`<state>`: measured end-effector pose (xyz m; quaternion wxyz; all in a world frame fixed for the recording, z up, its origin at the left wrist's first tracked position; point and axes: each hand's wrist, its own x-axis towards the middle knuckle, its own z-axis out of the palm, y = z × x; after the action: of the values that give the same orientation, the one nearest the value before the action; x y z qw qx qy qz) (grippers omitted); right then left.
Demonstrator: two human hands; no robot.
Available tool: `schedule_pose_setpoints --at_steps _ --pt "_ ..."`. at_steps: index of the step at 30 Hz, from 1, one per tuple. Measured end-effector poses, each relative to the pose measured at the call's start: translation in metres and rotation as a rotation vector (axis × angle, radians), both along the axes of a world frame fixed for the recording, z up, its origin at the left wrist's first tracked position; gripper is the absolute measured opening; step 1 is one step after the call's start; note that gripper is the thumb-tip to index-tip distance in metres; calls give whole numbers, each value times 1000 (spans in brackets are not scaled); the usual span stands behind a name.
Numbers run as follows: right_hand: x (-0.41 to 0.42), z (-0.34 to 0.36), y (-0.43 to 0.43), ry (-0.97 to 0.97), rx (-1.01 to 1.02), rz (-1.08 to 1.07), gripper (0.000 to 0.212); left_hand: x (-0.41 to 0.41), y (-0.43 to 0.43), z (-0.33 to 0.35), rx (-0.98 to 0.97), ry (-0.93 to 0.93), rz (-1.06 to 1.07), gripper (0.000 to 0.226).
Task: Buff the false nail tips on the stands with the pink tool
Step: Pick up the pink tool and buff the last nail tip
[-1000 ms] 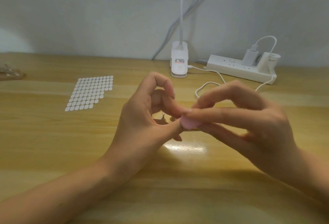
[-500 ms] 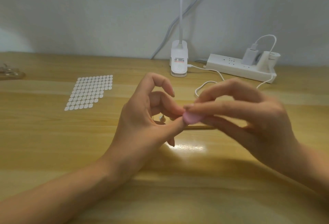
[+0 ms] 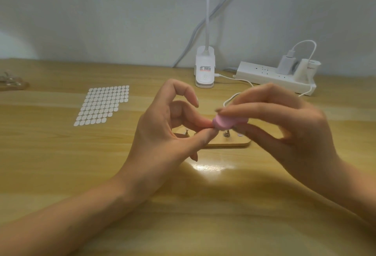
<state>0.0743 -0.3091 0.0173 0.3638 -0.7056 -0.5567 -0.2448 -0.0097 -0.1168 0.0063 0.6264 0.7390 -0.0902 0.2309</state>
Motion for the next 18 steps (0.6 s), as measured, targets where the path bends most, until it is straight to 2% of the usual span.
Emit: schedule_pose_setpoints --at_steps 3,6,10,14,18 --pt "3 5 -3 55 43 -32 22 0 1 0 -13 5 1 40" --pt "-4 1 1 0 -3 27 18 -1 -1 -1 1 -1 -4 41" --pt "3 4 -2 55 26 -72 19 -1 1 -2 -4 16 2 40" --pt "-4 1 1 32 -33 19 16 -1 -2 -2 -4 20 -11 41" --pt "0 5 -3 34 14 -54 18 -2 -1 -2 -68 40 -29 40"
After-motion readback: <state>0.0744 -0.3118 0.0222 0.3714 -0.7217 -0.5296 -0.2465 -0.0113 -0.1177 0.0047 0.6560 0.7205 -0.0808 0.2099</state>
